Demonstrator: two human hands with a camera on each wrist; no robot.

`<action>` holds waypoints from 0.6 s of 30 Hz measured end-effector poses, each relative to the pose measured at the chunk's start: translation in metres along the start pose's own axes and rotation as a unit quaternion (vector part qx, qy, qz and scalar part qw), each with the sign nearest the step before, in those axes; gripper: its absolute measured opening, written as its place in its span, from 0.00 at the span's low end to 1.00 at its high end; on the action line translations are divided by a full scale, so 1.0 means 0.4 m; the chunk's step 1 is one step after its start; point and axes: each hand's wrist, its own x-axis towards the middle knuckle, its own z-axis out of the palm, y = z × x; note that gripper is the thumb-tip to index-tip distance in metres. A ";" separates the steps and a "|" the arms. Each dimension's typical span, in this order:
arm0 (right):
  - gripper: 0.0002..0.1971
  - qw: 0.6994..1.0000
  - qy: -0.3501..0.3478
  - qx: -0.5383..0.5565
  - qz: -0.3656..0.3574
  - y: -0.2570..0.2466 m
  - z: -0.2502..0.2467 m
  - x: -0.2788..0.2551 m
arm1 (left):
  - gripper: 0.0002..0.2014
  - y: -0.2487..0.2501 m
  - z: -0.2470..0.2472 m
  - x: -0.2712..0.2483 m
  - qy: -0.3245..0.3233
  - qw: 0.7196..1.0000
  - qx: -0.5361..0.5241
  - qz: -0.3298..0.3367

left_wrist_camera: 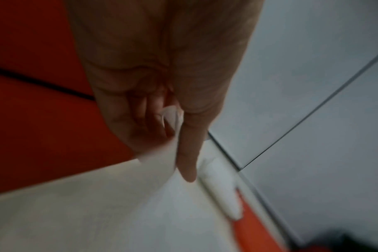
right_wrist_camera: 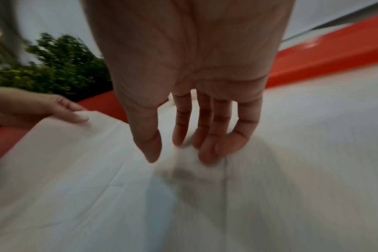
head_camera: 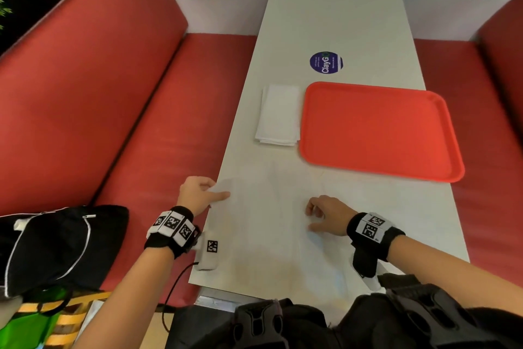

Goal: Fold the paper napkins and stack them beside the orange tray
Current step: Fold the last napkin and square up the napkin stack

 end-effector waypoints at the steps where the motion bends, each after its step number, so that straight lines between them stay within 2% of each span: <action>1: 0.14 1.000 0.002 -0.009 -0.011 -0.020 -0.022 -0.005 | 0.12 0.036 -0.004 -0.011 -0.017 0.999 -0.039 0.010; 2: 0.17 1.000 0.015 -0.002 -0.027 -0.046 -0.046 -0.011 | 0.14 0.074 -0.006 -0.021 -0.030 0.996 -0.078 0.019; 4: 0.28 0.995 0.048 0.068 -0.059 -0.113 -0.101 -0.025 | 0.18 0.153 -0.001 -0.041 -0.043 0.985 -0.162 0.036; 6: 0.42 0.985 0.042 0.137 -0.099 -0.181 -0.154 -0.041 | 0.21 0.226 0.015 -0.060 -0.032 0.971 -0.229 0.057; 7: 0.45 0.981 0.029 0.153 -0.115 -0.211 -0.176 -0.051 | 0.21 0.258 0.026 -0.070 -0.021 0.966 -0.247 0.069; 9: 0.41 0.976 0.035 0.150 -0.152 -0.248 -0.207 -0.063 | 0.21 0.310 0.050 -0.087 -0.015 0.958 -0.270 0.099; 12: 0.17 0.956 0.153 0.139 -0.207 -0.260 -0.237 -0.064 | 0.20 0.367 0.073 -0.118 -0.033 0.940 -0.312 0.131; 13: 0.14 0.947 0.195 0.147 -0.207 -0.254 -0.245 -0.065 | 0.18 0.379 0.077 -0.127 -0.032 0.929 -0.340 0.142; 15: 0.14 0.928 0.256 0.170 -0.210 -0.237 -0.267 -0.076 | 0.14 0.385 0.080 -0.138 0.007 0.898 -0.407 0.170; 16: 0.14 0.916 0.270 0.198 -0.220 -0.228 -0.282 -0.086 | 0.15 0.379 0.080 -0.137 0.044 0.888 -0.418 0.184; 18: 0.13 0.891 0.276 0.266 -0.242 -0.215 -0.317 -0.119 | 0.25 0.351 0.083 -0.116 0.095 0.901 -0.378 0.188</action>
